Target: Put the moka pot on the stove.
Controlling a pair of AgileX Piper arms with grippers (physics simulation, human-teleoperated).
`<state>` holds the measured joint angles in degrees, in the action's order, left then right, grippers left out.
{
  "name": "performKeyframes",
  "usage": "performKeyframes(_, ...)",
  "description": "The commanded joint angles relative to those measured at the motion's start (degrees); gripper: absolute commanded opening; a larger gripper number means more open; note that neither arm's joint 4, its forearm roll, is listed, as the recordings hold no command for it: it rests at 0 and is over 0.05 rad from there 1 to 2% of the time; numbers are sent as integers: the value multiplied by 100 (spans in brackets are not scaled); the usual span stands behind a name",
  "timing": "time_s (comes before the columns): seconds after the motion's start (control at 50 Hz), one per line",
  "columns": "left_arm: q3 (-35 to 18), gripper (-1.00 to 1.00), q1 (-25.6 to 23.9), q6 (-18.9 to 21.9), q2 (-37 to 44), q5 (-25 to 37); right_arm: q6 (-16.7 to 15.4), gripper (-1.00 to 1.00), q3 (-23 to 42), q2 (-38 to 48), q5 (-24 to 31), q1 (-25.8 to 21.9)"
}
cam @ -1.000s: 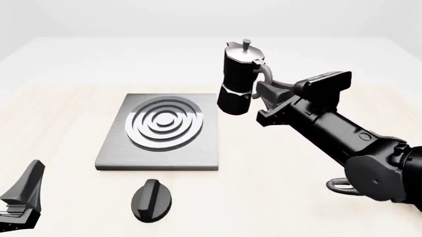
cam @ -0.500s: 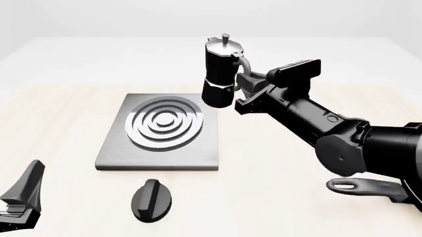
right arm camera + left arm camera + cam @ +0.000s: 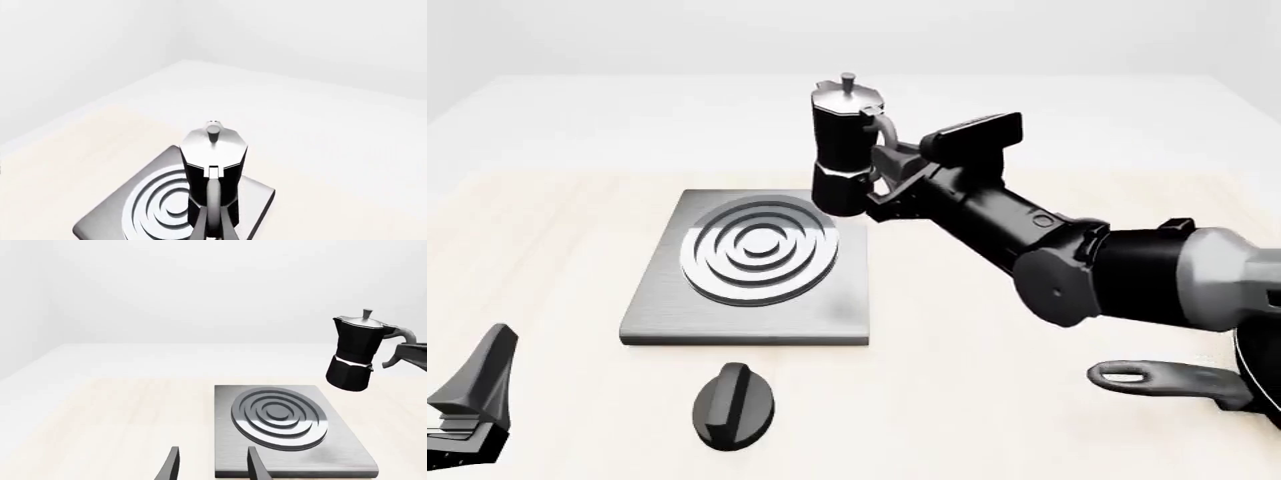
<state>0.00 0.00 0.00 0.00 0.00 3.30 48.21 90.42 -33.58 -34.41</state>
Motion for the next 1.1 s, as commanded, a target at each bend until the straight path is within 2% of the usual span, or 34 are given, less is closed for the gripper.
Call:
performKeyframes(0.02,0,100,0,0,0,0,68,-100,364,305,-37,-85)
performKeyframes(0.5,0,100,0,0,0,0,194,-100,988,996,-69,-247)
performKeyframes(1.1,0,100,0,0,0,0,300,-100,1466,1545,-102,-407)
